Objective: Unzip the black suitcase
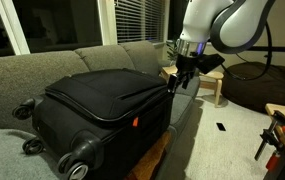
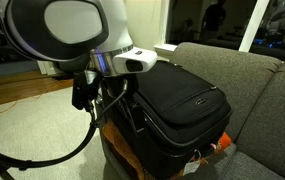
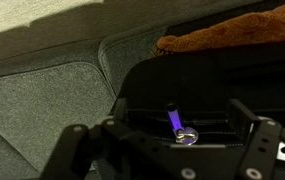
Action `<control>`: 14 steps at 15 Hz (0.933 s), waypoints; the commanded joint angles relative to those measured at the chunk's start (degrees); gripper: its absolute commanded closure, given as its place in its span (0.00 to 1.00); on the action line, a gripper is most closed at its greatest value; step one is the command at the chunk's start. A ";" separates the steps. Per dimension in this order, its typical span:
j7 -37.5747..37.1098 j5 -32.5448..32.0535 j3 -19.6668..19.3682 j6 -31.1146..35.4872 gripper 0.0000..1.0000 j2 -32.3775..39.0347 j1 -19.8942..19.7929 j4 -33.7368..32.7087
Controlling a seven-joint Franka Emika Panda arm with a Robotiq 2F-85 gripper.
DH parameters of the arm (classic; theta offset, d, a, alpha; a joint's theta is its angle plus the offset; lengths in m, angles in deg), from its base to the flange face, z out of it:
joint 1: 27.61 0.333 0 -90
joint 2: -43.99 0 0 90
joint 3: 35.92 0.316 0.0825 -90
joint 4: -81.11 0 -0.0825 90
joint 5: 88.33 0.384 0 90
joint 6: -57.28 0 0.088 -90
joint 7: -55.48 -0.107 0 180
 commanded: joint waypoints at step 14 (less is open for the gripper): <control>-0.14 2.64 -3.22 5.18 0.00 3.28 3.62 -0.24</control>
